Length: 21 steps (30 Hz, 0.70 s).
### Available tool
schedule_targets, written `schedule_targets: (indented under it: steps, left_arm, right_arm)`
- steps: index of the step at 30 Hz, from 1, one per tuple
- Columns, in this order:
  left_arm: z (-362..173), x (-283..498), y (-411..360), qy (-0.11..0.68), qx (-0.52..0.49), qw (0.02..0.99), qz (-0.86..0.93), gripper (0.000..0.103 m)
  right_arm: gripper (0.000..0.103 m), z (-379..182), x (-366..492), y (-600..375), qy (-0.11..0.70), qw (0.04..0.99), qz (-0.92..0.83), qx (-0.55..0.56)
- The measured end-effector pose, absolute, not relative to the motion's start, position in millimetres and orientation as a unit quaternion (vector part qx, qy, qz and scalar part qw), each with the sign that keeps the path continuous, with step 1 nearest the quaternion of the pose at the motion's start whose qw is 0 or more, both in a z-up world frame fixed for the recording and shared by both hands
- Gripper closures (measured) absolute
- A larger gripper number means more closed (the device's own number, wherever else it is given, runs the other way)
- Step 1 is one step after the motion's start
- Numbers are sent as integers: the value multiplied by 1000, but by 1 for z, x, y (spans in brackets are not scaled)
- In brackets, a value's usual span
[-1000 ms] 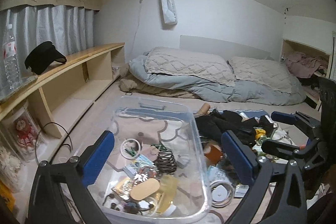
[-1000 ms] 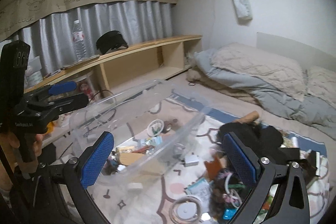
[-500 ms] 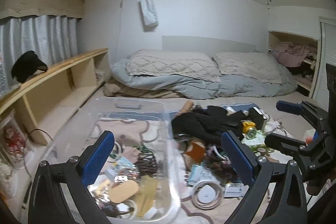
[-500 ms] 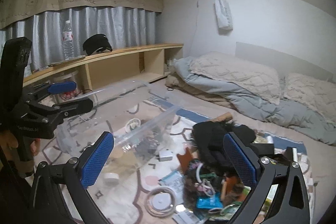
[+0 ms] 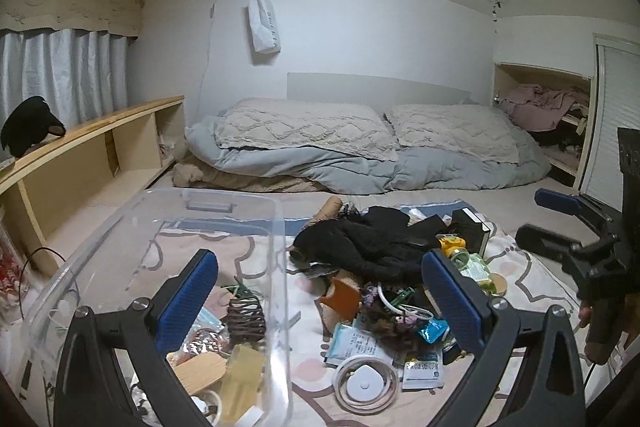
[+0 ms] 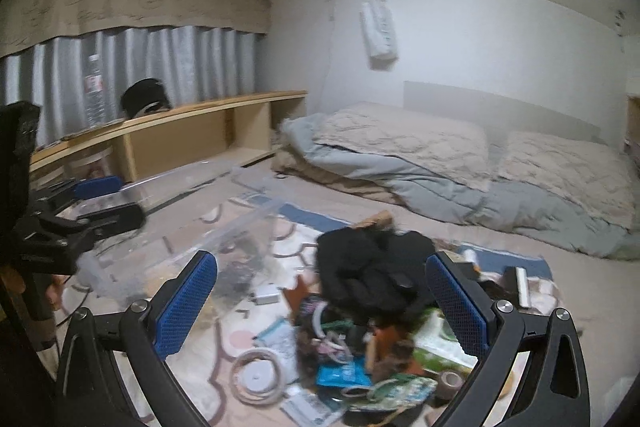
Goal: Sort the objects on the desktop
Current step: 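Withdraw both tools from the clear box back over the pile, then lower the right tool onto the square wooden pad while the left tool lowers onto the white tape roll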
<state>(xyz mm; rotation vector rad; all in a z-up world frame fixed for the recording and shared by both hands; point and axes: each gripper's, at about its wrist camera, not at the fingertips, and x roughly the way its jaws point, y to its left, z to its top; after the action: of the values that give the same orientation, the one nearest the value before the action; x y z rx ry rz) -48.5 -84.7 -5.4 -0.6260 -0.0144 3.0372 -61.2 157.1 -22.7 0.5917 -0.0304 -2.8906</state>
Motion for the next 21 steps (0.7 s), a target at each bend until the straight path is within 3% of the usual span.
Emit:
schedule_targets:
  steps: [21]
  left_arm:
    - [-60, -74, -21, 11, -264, 95, 960, 0]
  right_arm:
    - [0, -110, -77, 275, -16, -77, -947, 311]
